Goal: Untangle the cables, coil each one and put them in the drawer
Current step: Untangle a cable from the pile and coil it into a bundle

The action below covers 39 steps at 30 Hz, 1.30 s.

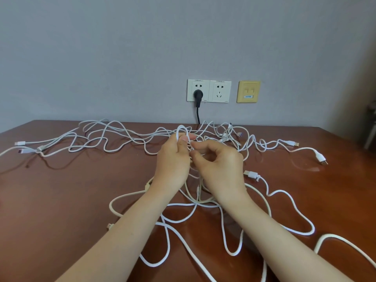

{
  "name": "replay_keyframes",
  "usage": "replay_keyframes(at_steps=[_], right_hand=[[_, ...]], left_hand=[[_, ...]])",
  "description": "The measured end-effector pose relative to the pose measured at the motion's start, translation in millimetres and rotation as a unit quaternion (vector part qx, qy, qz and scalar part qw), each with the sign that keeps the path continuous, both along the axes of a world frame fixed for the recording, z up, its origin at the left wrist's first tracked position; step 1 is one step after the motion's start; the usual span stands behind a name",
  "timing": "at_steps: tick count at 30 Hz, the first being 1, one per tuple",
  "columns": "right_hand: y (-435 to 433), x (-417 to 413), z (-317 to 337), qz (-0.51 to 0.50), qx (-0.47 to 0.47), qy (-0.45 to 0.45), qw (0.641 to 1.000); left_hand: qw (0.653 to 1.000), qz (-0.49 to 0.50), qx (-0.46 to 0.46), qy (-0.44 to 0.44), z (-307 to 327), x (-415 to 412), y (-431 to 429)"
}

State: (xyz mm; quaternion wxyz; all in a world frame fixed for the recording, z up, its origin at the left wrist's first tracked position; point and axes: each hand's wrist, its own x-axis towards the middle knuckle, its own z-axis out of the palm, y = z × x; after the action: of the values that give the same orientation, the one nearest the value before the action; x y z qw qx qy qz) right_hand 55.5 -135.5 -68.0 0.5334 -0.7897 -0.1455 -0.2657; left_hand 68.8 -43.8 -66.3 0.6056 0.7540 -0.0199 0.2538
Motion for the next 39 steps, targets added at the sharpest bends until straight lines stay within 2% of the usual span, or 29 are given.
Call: replay_keyframes(at_steps=[3, 7, 16, 21, 25, 32, 36, 39], right_hand=[[0.8, -1.0, -0.4, -0.003, 0.011, -0.012, 1.0], [2.6, -2.5, -1.2, -0.011, 0.01, -0.043, 0.999], [3.4, -3.7, -2.0, -0.021, 0.021, -0.06, 0.998], [2.6, -2.4, -1.5, -0.018, 0.02, -0.045, 0.999], [0.1, -1.8, -2.9, 0.001, -0.007, -0.041, 0.999], [0.9, -0.9, -7.3, -0.007, -0.055, -0.088, 0.995], [0.3, 0.7, -8.1, 0.0, -0.071, -0.068, 0.995], [-0.2, 0.9, -8.1, 0.012, -0.09, -0.056, 0.994]], left_hand=[[0.996, -0.02, -0.08, 0.016, 0.3, 0.5, -3.8], [0.991, -0.031, -0.127, 0.042, 0.9, -1.7, -4.8], [0.986, -0.032, -0.141, 0.078, -0.2, 0.6, -3.8], [0.979, -0.071, -0.175, 0.075, 4.4, -3.9, -5.0], [0.982, -0.076, -0.157, 0.076, 4.9, -5.7, -5.8], [0.989, -0.046, -0.119, 0.076, 1.3, -0.4, -2.2], [0.99, -0.029, -0.125, 0.066, 1.0, 0.1, -1.6], [0.995, -0.006, -0.082, 0.054, 1.3, 0.6, -0.3]])
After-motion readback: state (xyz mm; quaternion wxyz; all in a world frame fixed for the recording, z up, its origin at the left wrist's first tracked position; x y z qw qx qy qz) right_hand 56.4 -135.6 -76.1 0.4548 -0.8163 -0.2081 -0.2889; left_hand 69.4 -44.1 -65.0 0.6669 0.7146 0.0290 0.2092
